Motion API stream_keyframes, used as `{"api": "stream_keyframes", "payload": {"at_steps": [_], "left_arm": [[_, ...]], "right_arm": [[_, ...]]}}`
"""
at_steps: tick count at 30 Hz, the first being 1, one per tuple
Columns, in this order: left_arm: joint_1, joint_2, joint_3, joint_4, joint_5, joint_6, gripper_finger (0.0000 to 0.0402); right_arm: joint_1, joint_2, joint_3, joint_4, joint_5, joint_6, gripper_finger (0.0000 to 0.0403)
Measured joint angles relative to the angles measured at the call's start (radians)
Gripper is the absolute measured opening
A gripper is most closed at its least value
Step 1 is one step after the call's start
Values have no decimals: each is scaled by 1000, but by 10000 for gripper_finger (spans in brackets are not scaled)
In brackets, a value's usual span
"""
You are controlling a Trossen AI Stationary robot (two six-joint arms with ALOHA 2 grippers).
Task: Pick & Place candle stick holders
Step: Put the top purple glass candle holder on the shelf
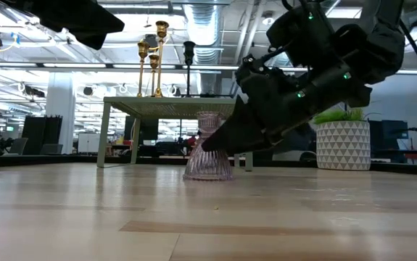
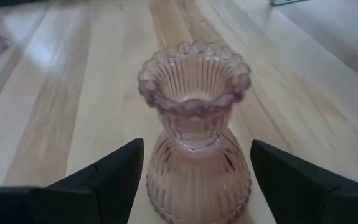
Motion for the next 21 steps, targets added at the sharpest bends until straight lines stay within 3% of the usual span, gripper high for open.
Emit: {"api": "stream_keyframes", "payload": {"at_steps": [13, 17, 21], "left_arm": [[0, 0, 0, 0, 0, 0, 10], [0, 0, 0, 0, 0, 0, 10], [0, 0, 0, 0, 0, 0, 10]], "right_arm": [[-12, -36, 0, 56, 4, -18, 280], [-14, -36, 0, 56, 4, -19, 237], [-14, -36, 0, 53, 3, -25, 158]]}}
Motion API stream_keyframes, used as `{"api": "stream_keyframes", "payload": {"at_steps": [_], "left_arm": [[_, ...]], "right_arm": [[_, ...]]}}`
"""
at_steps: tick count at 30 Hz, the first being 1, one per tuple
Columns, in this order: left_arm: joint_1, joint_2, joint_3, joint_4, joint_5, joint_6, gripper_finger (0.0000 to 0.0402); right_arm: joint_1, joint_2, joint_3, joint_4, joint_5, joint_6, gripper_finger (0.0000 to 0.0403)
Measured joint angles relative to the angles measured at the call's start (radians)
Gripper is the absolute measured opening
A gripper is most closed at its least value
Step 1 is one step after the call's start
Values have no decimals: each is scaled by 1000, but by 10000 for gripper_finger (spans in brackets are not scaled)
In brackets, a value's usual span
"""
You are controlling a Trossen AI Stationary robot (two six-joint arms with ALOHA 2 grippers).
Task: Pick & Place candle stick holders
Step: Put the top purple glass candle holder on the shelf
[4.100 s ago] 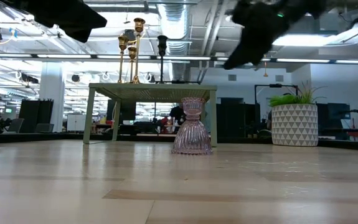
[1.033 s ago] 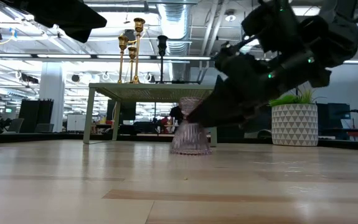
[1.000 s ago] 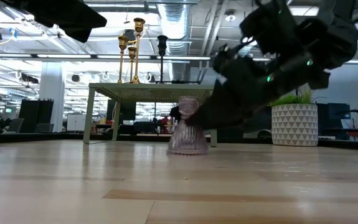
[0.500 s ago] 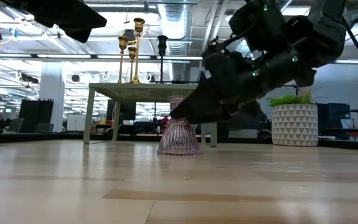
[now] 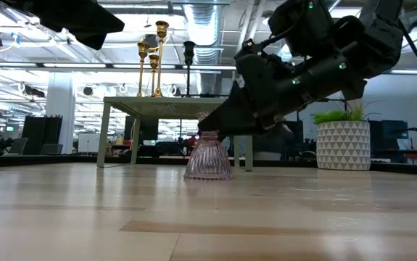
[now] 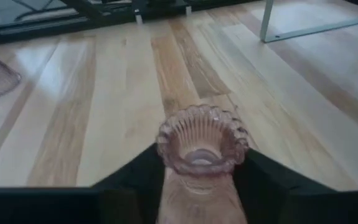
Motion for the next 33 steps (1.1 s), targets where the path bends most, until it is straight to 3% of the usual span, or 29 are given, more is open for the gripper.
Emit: {"api": "stream_keyframes", "payload": {"at_steps": [3, 11, 17, 26, 33], "left_arm": [[0, 0, 0, 0, 0, 0, 10], [0, 0, 0, 0, 0, 0, 10], [0, 0, 0, 0, 0, 0, 10], [0, 0, 0, 0, 0, 0, 10], [0, 0, 0, 0, 0, 0, 10]], "right_arm": [[2, 0, 0, 1, -3, -28, 117], [5, -1, 0, -1, -5, -46, 118], [5, -79, -2, -42, -8, -54, 118], [-60, -330, 3, -270, -37, -56, 118], [-132, -459, 155, -575, -59, -113, 118]]}}
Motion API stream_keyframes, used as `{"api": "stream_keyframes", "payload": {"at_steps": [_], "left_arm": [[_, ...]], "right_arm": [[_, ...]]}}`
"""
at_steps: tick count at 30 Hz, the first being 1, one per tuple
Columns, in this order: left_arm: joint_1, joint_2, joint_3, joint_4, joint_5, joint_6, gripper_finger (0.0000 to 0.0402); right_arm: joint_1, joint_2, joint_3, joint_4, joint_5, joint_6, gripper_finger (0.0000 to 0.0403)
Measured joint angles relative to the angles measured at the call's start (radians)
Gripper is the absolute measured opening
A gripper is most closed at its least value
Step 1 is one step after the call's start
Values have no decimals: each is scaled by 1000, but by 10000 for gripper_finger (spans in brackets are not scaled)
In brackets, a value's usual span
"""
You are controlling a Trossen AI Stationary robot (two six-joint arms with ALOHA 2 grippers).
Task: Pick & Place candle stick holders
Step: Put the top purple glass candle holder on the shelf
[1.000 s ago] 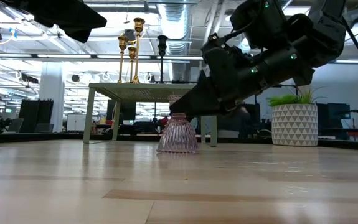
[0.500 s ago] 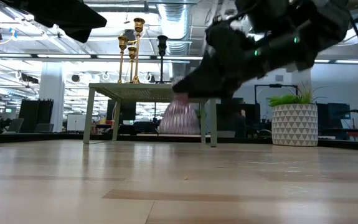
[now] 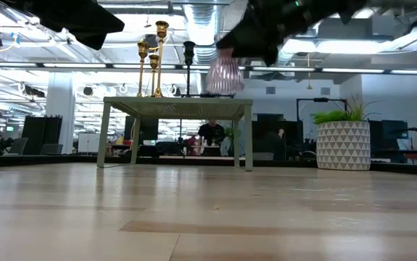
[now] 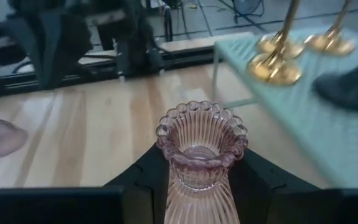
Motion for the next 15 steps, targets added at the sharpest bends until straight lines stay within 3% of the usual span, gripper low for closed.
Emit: {"api": "stream_keyframes", "payload": {"at_steps": [5, 8, 15], "left_arm": [[0, 0, 0, 0, 0, 0, 10], [0, 0, 0, 0, 0, 0, 10], [0, 0, 0, 0, 0, 0, 10]], "right_arm": [[-84, -7, 137, -132, -4, -106, 118], [-167, 4, 192, -153, -68, -137, 118], [-370, 8, 216, -144, -187, -145, 118]]}}
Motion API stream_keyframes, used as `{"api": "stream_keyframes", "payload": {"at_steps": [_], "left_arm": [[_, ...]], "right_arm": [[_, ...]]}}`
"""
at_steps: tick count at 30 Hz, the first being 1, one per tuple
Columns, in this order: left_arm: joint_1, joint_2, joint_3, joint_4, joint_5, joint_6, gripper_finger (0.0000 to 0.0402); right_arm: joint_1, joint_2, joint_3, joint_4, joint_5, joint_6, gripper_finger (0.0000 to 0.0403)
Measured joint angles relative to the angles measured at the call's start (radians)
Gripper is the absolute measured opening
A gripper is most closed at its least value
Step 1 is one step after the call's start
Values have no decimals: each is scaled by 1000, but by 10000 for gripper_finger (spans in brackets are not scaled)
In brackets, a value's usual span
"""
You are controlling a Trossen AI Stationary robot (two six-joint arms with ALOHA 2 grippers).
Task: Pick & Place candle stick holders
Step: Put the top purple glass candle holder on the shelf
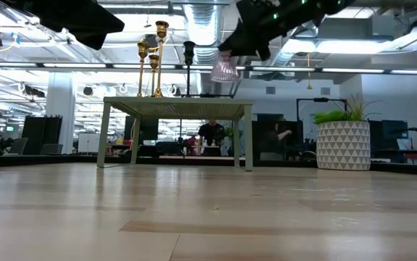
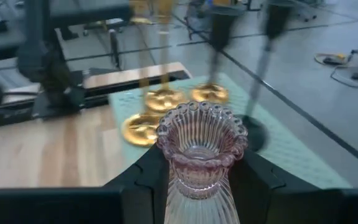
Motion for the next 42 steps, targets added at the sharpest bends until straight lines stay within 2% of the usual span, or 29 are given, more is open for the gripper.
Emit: {"api": "stream_keyframes", "payload": {"at_steps": [4, 9, 19, 25, 42], "left_arm": [[0, 0, 0, 0, 0, 0, 10], [0, 0, 0, 0, 0, 0, 10], [0, 0, 0, 0, 0, 3, 10], [0, 0, 0, 0, 0, 4, 10], [0, 0, 0, 0, 0, 4, 10]], "right_arm": [[-91, 10, 0, 42, -76, 3, 118], [-159, 93, 52, 41, -156, 19, 118], [-247, 273, 224, 18, -179, 4, 118], [-273, 342, 277, -30, -179, 17, 118], [-283, 338, 283, -127, -175, 3, 118]]}}
